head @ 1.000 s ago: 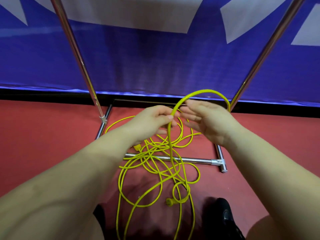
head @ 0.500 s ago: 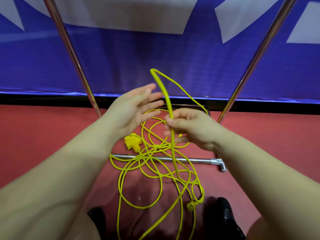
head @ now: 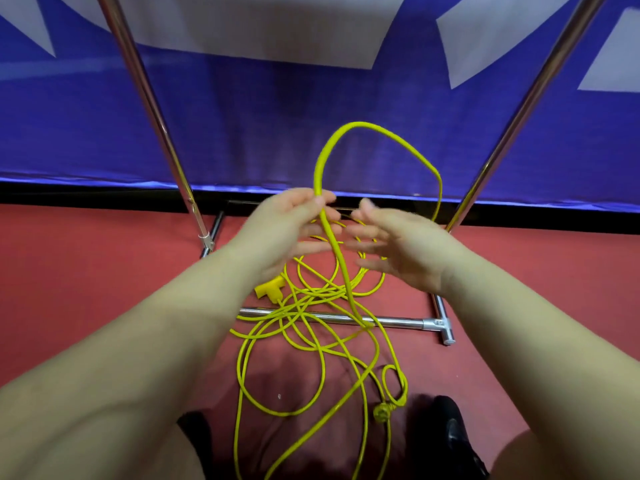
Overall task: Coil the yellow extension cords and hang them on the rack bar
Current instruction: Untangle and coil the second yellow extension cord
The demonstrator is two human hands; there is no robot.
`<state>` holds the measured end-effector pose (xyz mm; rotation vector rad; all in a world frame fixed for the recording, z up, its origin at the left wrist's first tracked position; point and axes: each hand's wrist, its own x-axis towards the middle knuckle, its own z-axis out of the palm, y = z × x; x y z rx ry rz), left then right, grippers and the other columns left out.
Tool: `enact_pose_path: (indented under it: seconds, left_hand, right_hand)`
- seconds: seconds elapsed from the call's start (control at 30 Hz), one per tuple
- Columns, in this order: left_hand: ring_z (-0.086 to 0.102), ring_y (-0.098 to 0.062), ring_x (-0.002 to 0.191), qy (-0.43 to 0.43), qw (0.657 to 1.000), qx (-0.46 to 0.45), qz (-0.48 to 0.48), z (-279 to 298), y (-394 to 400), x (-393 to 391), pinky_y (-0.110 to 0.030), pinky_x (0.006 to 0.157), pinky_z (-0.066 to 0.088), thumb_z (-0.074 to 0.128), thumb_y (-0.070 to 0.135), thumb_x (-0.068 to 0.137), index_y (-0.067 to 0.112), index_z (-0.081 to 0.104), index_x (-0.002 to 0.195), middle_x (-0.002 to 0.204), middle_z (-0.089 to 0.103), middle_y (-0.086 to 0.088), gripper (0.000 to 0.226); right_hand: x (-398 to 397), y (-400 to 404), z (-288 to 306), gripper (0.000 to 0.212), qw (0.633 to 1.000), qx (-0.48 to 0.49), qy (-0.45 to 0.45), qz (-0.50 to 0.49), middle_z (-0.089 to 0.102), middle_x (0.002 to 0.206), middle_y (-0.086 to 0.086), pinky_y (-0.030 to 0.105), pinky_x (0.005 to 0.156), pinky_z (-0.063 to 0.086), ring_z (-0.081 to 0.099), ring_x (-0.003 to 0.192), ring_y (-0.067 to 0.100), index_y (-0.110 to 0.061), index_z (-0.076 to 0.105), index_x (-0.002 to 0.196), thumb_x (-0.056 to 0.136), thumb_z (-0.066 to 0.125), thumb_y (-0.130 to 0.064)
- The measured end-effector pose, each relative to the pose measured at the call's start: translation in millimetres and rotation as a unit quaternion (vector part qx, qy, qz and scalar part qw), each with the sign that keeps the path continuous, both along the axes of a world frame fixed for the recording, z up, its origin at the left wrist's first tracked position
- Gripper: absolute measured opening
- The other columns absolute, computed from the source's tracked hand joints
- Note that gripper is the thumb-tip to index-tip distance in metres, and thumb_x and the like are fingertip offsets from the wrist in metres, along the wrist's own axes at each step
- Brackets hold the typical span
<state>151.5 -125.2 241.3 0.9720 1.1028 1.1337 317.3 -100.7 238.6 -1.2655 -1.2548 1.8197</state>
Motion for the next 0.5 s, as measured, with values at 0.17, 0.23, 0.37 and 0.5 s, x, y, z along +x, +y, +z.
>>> enact_pose_path:
  seconds: [0.17,0.23,0.37,0.5]
  left_hand:
    - [0.070,-0.010,0.066,-0.108,0.990,-0.013,0.085,7.7,8.0,-18.5,-0.030,0.063,0.059,0.044,0.016,0.098,0.014,0.060,0.098,0.066,0.069,0.007,0.016]
    - [0.070,-0.011,0.069,-0.129,0.987,-0.014,0.090,7.4,8.4,-19.7,-0.030,0.063,0.059,0.043,0.016,0.098,0.013,0.059,0.098,0.070,0.071,0.005,0.016]
    - [0.069,-0.018,0.090,-0.100,0.994,-0.028,0.030,3.0,6.9,-16.4,-0.033,0.074,0.058,0.042,0.019,0.098,0.013,0.055,0.114,0.097,0.070,-0.004,0.022]
    - [0.060,-0.013,0.108,0.087,0.987,-0.064,-0.121,-7.3,-4.0,-2.9,-0.032,0.095,0.045,0.041,0.029,0.097,0.023,0.056,0.114,0.111,0.066,0.002,0.023]
  right_hand:
    - [-8.3,-13.1,-14.3,0.003,0.990,0.046,-0.080,0.103,0.065,0.093,0.008,0.021,0.065,0.049,0.060,0.079,0.014,-0.016,0.061,0.087,0.087,0.062,-0.019]
    - [-8.4,-13.1,-13.0,0.007,0.991,0.055,-0.067,0.102,0.065,0.087,0.008,0.024,0.062,0.052,0.060,0.075,0.014,-0.014,0.059,0.087,0.086,0.062,-0.008]
    - [-9.5,-10.6,-2.9,0.010,0.993,0.086,-0.042,0.074,0.064,0.078,0.002,0.023,0.054,0.054,0.062,0.064,0.006,-0.016,0.057,0.085,0.090,0.057,-0.007]
    - [-4.2,0.2,9.6,0.010,0.996,0.051,0.068,-0.041,0.067,0.070,-0.006,0.029,0.058,0.058,0.066,0.065,0.008,-0.016,0.059,0.085,0.092,0.053,-0.012]
